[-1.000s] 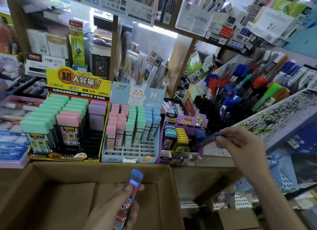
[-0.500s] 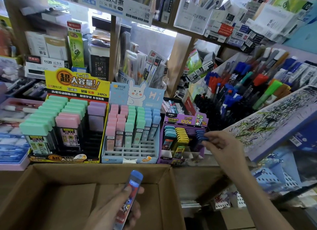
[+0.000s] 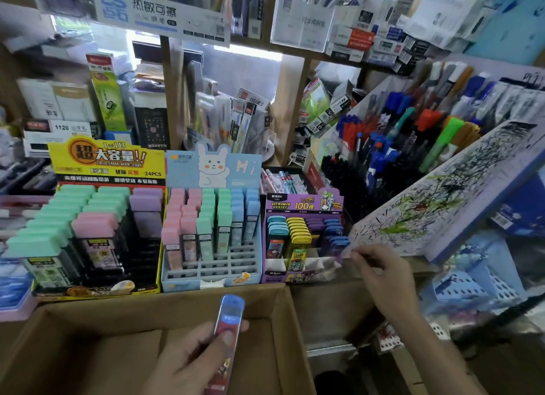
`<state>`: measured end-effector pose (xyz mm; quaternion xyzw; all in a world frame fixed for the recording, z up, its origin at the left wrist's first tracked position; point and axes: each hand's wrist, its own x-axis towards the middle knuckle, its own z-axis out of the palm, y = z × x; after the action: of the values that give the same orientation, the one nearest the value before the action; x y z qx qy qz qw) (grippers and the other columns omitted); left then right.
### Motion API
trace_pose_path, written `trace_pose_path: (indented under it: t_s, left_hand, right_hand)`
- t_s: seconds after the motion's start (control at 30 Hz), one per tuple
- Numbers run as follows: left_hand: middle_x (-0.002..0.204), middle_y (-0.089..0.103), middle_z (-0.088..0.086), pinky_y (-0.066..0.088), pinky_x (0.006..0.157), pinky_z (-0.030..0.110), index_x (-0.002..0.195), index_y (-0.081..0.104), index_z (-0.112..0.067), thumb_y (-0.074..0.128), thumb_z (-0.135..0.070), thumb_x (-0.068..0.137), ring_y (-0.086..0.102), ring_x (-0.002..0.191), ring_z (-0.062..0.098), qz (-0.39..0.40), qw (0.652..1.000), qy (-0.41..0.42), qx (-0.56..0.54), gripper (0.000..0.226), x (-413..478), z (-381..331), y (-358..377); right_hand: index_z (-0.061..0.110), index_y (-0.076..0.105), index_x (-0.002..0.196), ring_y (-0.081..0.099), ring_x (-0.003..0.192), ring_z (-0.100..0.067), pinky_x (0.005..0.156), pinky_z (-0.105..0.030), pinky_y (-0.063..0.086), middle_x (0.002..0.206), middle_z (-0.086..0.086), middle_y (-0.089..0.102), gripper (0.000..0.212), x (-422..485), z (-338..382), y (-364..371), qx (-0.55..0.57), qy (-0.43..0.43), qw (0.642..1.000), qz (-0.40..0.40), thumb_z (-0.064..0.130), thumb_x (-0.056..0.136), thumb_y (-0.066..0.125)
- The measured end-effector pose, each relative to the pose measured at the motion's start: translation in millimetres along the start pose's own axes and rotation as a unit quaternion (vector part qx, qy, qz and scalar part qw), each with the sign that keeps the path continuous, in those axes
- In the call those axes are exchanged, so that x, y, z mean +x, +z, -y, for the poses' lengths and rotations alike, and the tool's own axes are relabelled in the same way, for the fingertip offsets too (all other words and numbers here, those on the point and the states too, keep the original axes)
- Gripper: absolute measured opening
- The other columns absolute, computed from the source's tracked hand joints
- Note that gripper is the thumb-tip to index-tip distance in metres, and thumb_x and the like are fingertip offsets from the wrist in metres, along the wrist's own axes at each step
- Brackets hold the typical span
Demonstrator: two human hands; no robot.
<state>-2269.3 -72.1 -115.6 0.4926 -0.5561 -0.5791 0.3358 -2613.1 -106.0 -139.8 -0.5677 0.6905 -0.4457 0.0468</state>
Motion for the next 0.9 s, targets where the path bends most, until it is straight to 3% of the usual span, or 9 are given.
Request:
trace_pose_path:
  t_s: [0.1,0.17,0.23,0.3,0.4,0.53,0.67,0.8,0.9]
  left_hand:
    - [0.092,0.077,-0.006,0.047,0.074,0.006,0.092,0.078,-0.044,0.070,-0.030,0.083,0.069,0.086,-0.001,0.045,0.997,0.051,0.030,0.018,7.2,-7.8,3.5]
    - [0.087,0.071,0.013,0.049,0.075,0.020,0.097,0.074,-0.036,0.070,-0.037,0.077,0.068,0.082,0.018,0.073,0.993,0.080,0.040,0.019,14.0,-15.8,7.4]
    - [0.076,0.065,0.008,0.049,0.071,0.026,0.093,0.068,-0.032,0.069,-0.045,0.077,0.066,0.076,0.015,0.069,0.989,0.107,0.075,0.020,24.0,-26.5,11.9]
    - [0.071,0.065,-0.006,0.051,0.070,0.028,0.094,0.062,-0.028,0.068,-0.049,0.082,0.064,0.073,0.002,0.062,0.979,0.148,0.127,0.025,33.4,-39.6,18.0]
    - [0.090,0.072,-0.004,0.057,0.083,0.043,0.109,0.065,-0.033,0.070,-0.050,0.086,0.068,0.088,0.010,0.073,0.963,0.194,0.173,0.030,48.8,-62.6,30.4]
    - [0.083,0.067,-0.001,0.056,0.074,0.054,0.101,0.065,-0.028,0.066,-0.056,0.083,0.066,0.081,0.020,0.088,0.938,0.258,0.214,0.033,73.1,-92.3,54.8]
    - [0.070,0.059,-0.009,0.047,0.059,0.033,0.083,0.060,-0.031,0.068,-0.044,0.087,0.057,0.063,0.009,0.100,0.910,0.296,0.271,0.016,98.6,-113.9,79.4]
    - [0.077,0.065,-0.004,0.053,0.069,0.038,0.084,0.063,-0.026,0.070,-0.036,0.088,0.062,0.072,0.013,0.092,0.878,0.310,0.352,0.013,118.8,-129.1,98.2]
    - [0.075,0.063,-0.007,0.046,0.062,0.025,0.084,0.065,-0.025,0.072,-0.034,0.088,0.058,0.069,0.005,0.078,0.858,0.321,0.395,0.012,134.5,-131.4,105.3]
  right_hand:
    - [0.022,0.074,0.091,0.064,0.090,-0.004,0.078,-0.008,0.046,0.092,0.006,0.068,0.014,-9.4,-19.9,8.5,-0.048,-0.002,0.999,0.001,0.008,0.090,0.076]
    - [0.011,0.077,0.090,0.066,0.093,-0.022,0.085,-0.030,0.053,0.093,0.000,0.069,0.008,-14.1,-32.5,15.5,-0.071,-0.002,0.997,-0.015,0.004,0.087,0.078]
    - [0.006,0.078,0.091,0.064,0.097,-0.027,0.087,-0.046,0.054,0.098,-0.003,0.069,0.008,-18.7,-40.4,21.4,-0.080,-0.014,0.996,-0.028,0.001,0.085,0.079]
    - [0.007,0.077,0.092,0.062,0.099,-0.025,0.087,-0.047,0.054,0.100,-0.001,0.068,0.010,-21.8,-45.0,25.0,-0.072,-0.036,0.996,-0.043,0.002,0.084,0.080]
    - [0.012,0.077,0.095,0.060,0.103,-0.018,0.091,-0.039,0.050,0.103,0.005,0.066,0.008,-25.2,-48.5,27.0,-0.047,-0.036,0.996,-0.061,0.009,0.087,0.077]
    - [0.014,0.076,0.098,0.057,0.104,-0.013,0.093,-0.037,0.047,0.105,0.007,0.066,0.007,-28.4,-54.0,31.9,-0.037,-0.046,0.995,-0.074,0.013,0.091,0.074]
    - [0.014,0.075,0.098,0.056,0.102,-0.010,0.091,-0.037,0.047,0.104,0.007,0.065,0.008,-28.6,-59.9,35.9,-0.038,-0.053,0.994,-0.085,0.012,0.091,0.075]
    - [0.016,0.074,0.098,0.055,0.102,-0.009,0.094,-0.030,0.043,0.104,0.010,0.063,0.005,-30.1,-62.7,37.8,-0.024,-0.060,0.994,-0.092,0.016,0.094,0.071]
    - [0.016,0.074,0.098,0.058,0.102,-0.013,0.094,-0.021,0.038,0.104,0.009,0.065,0.011,-30.1,-63.6,37.4,-0.023,-0.065,0.993,-0.093,0.022,0.095,0.065]
